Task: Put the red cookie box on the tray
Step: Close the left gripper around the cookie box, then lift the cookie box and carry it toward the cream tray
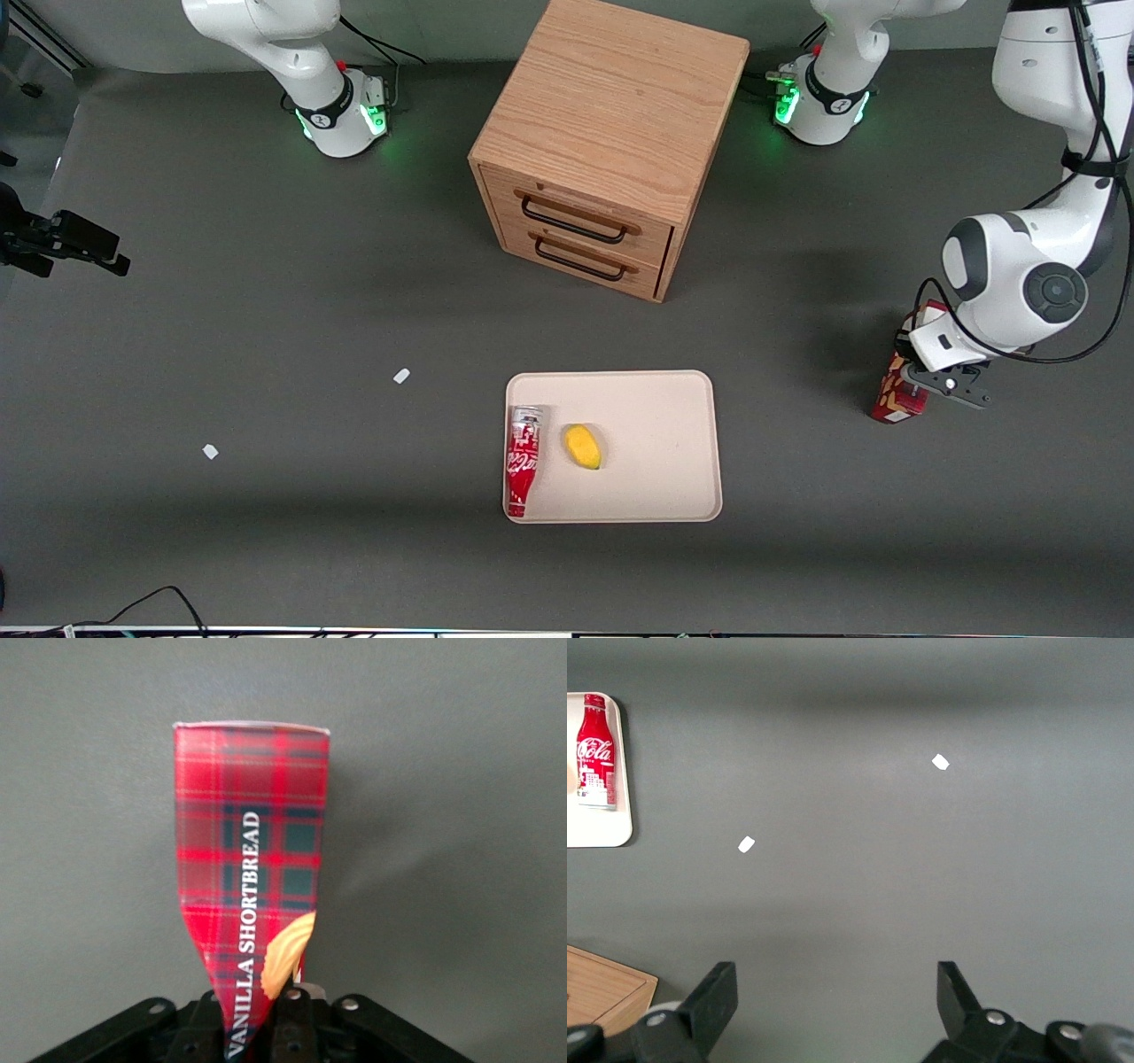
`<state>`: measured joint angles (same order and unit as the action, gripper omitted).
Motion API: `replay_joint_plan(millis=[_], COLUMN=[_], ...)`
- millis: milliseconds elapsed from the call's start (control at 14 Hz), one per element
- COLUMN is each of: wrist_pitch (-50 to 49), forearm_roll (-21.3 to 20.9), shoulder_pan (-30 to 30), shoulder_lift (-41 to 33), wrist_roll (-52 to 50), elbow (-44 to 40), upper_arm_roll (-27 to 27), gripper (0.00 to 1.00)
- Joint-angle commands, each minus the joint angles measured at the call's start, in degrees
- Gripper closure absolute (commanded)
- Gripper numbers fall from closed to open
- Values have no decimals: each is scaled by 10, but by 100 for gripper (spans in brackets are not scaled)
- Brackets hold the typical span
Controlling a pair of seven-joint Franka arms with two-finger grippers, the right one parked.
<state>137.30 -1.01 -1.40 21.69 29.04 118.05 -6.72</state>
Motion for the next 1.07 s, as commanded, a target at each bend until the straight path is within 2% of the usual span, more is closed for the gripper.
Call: replay_joint_plan(millis=[0,143,429,643,714,1000], wrist_pitch=[-142,-257,-397,-406,-398,-346], forearm_roll=[11,23,29,41,55,58], shoulder_pan=[-12,-19,-23,-33,-46,-93], shoulder_lift=[-24,-25,-17,6,20,123], wrist_roll=[1,-48,-237,-371,-401,-459], elbow=[-94,-186,-341,-388,-395,-481], upper_arm_roll=[-7,1,87,149,155,159], gripper=[100,100,100,100,100,100])
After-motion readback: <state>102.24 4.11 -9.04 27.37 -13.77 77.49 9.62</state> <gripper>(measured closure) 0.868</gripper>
